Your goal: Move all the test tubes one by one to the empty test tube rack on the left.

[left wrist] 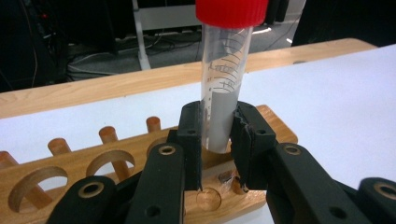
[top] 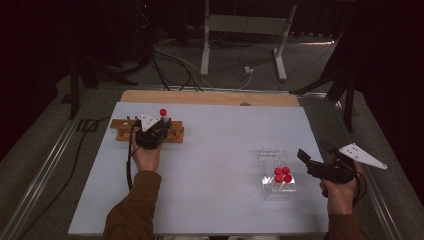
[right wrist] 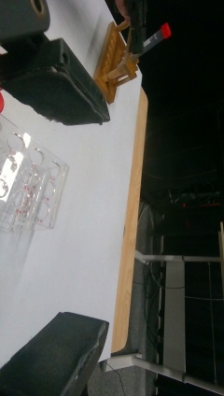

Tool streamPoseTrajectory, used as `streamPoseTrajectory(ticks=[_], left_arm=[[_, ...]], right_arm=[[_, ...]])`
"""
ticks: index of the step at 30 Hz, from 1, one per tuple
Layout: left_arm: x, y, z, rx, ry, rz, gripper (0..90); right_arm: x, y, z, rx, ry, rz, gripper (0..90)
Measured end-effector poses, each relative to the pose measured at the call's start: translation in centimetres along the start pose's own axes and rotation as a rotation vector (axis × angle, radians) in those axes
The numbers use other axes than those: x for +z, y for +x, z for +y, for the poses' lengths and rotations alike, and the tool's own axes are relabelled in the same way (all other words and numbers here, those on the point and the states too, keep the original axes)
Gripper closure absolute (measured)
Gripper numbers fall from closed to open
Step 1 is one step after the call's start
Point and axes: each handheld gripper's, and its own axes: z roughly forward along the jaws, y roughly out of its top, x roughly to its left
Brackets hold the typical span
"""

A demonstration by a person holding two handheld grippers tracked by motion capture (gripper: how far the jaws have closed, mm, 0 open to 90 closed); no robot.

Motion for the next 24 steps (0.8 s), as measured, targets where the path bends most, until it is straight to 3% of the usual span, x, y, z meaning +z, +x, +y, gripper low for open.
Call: streamPoseTrajectory(ticks=[10,17,21,23,24], left_arm=[[0.40,-0.22,0.40,0.025,0.033,0.005,72.8],[0.52,-0.11,0.54,0.015,0.039,0.008,69.2],[0.42,-0.09,0.58,0.009,0.042,0.013,59.2],[0.25,-0.13,0.66,0.000,0.035,0.010,47.2],[0.13,-0.13,0.71,-0.004,0.029,0.007,47.2]], right_arm=[[0.18,0.08,-0.07,-0.002,0.003,0.003,2.7],[0.25,0.12,-0.11,-0.004,0.006,0.006,2.7],[0.28,0.15,-0.16,-0.004,0.011,0.008,2.7],[0.26,0.18,-0.18,-0.003,0.012,0.011,2.7],[0.26,0.18,-0.18,-0.003,0.012,0.011,2.7]])
